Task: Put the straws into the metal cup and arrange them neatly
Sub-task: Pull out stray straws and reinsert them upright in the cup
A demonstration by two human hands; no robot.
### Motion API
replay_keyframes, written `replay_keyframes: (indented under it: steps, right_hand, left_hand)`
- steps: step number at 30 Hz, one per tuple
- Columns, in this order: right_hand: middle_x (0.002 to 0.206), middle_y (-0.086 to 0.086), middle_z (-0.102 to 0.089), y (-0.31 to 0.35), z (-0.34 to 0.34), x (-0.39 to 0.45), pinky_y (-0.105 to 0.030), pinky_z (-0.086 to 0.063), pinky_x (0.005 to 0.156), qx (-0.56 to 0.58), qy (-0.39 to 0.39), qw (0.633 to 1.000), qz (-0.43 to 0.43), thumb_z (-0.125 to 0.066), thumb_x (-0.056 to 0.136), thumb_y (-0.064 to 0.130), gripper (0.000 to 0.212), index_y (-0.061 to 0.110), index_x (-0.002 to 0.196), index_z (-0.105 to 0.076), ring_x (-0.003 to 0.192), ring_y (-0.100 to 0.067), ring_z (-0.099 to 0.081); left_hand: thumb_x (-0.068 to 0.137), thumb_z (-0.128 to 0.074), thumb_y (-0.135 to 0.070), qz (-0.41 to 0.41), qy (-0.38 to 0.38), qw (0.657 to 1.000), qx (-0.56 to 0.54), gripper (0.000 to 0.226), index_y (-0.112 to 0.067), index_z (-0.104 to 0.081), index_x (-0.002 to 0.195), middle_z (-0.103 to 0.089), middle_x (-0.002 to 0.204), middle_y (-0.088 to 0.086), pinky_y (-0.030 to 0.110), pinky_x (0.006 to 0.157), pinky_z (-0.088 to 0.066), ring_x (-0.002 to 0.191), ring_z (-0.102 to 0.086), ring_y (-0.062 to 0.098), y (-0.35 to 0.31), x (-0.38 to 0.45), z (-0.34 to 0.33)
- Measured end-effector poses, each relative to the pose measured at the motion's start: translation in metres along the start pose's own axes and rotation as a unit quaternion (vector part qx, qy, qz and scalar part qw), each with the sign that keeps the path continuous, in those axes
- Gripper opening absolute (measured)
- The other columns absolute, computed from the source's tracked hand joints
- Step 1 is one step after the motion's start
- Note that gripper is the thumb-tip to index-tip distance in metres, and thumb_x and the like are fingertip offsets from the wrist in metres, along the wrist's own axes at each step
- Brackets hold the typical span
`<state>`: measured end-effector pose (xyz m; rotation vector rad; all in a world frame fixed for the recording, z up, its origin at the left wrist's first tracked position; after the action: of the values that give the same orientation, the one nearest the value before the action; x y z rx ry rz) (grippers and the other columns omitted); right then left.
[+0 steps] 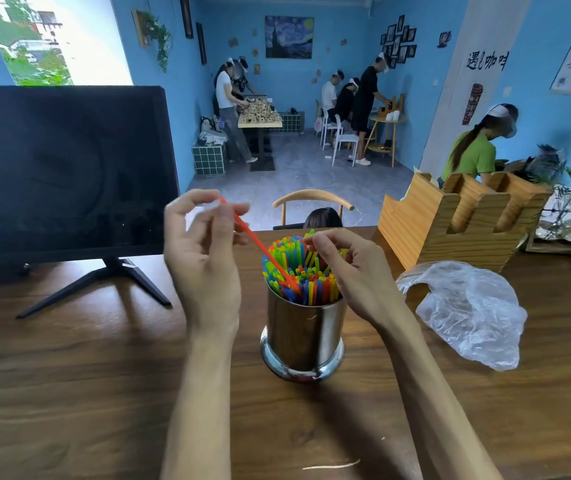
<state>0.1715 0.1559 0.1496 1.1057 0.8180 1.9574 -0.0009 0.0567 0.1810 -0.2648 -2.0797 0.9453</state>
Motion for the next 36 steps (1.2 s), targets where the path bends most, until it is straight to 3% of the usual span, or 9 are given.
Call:
replay_keyframes:
  steps: [5,10,13,16,18,20,23,28,36]
  right_hand:
    - [0.098,0.013,-0.074,0.011,-0.005,-0.006,-0.033,-0.051,0.097,0.085,0.062,0.994,0.017,-0.044,0.104,0.046,0.038,0.024,0.110,-0.074,0.105,-0.006,-0.066]
    - [0.076,-0.003,-0.071,0.016,0.002,-0.004,-0.016,-0.049,0.072,0.187,0.025,0.982,0.026,-0.058,0.099,0.028,0.024,0.010,0.109,-0.070,0.074,-0.010,-0.065]
    - [0.077,-0.006,-0.074,0.014,0.017,0.000,-0.021,-0.049,0.060,0.353,-0.061,0.933,-0.002,-0.064,0.092,0.022,0.011,0.012,0.096,-0.066,0.066,-0.016,-0.067]
    - [0.069,-0.002,-0.070,0.011,0.035,0.003,-0.018,-0.045,0.051,0.445,-0.124,0.887,-0.016,-0.064,0.090,0.022,0.007,0.016,0.090,-0.062,0.060,-0.013,-0.067]
    - [0.065,0.002,-0.065,0.012,0.042,0.006,-0.018,-0.042,0.050,0.435,-0.157,0.887,0.001,-0.066,0.087,0.026,0.010,0.016,0.087,-0.065,0.055,-0.010,-0.060]
    - [0.074,0.005,-0.067,0.016,0.045,0.010,-0.021,-0.044,0.056,0.396,-0.188,0.898,0.025,-0.069,0.087,0.029,0.011,0.018,0.087,-0.070,0.059,-0.009,-0.057]
    - [0.088,0.002,-0.070,0.020,0.048,0.014,-0.022,-0.054,0.063,0.358,-0.222,0.906,0.035,-0.063,0.097,0.023,0.010,0.016,0.099,-0.070,0.075,-0.016,-0.070]
    - [0.081,0.006,-0.071,0.028,0.044,0.015,-0.022,-0.052,0.057,0.243,-0.224,0.940,0.079,-0.060,0.102,0.015,0.022,0.011,0.122,-0.066,0.074,-0.018,-0.074]
    - [0.075,0.007,-0.069,0.033,0.045,0.010,-0.022,-0.045,0.051,0.255,-0.274,0.920,0.113,-0.059,0.103,0.018,0.022,0.015,0.124,-0.065,0.068,-0.028,-0.064]
  left_hand:
    - [0.104,-0.057,-0.016,0.024,-0.134,0.987,-0.082,0.014,-0.019,-0.064,0.115,-0.075,0.100,0.005,0.029,0.079,-0.055,0.099,-0.067,0.023,-0.001,0.006,0.005]
    - [0.101,-0.062,-0.014,0.081,-0.142,0.984,-0.078,0.005,-0.017,-0.063,0.105,-0.077,0.095,0.004,0.027,0.076,-0.056,0.083,-0.068,0.016,0.013,0.001,0.005]
    - [0.093,-0.070,-0.011,0.145,-0.068,0.986,-0.041,0.006,-0.017,-0.068,0.094,-0.078,0.086,0.003,0.031,0.080,-0.056,0.081,-0.070,0.017,0.029,-0.002,0.010]
    - [0.083,-0.078,-0.014,0.166,0.107,0.977,0.084,0.009,-0.022,-0.075,0.079,-0.077,0.079,0.002,0.029,0.079,-0.055,0.082,-0.072,0.015,0.035,-0.005,0.011]
    - [0.080,-0.081,-0.018,0.156,0.197,0.955,0.160,0.006,-0.019,-0.077,0.078,-0.076,0.076,-0.002,0.023,0.068,-0.053,0.071,-0.069,0.010,0.033,-0.009,0.008]
    - [0.079,-0.084,-0.026,0.139,0.248,0.930,0.231,0.006,-0.024,-0.079,0.079,-0.074,0.075,-0.005,0.031,0.062,-0.050,0.068,-0.062,0.018,0.033,-0.012,0.005]
    - [0.077,-0.086,-0.035,0.127,0.285,0.908,0.281,0.010,-0.034,-0.079,0.083,-0.069,0.077,-0.013,0.024,0.061,-0.044,0.067,-0.052,0.009,0.037,-0.013,0.010]
    - [0.064,-0.095,-0.032,0.114,0.342,0.869,0.338,0.032,-0.035,-0.074,0.087,-0.066,0.087,-0.015,0.020,0.066,-0.048,0.076,-0.057,0.011,0.036,-0.015,0.015]
    - [0.068,-0.093,-0.028,0.075,0.302,0.884,0.350,0.019,-0.033,-0.079,0.080,-0.067,0.075,-0.018,0.032,0.062,-0.052,0.067,-0.058,0.012,0.036,-0.016,0.012]
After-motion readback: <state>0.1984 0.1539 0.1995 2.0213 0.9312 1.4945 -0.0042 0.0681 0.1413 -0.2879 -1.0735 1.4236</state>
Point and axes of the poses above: each hand's wrist, its own x-axis towards the middle knuckle, its own z-axis out of the back of the hand, y = z × x, the point moved 3 cm from there along x, towards the middle knuckle
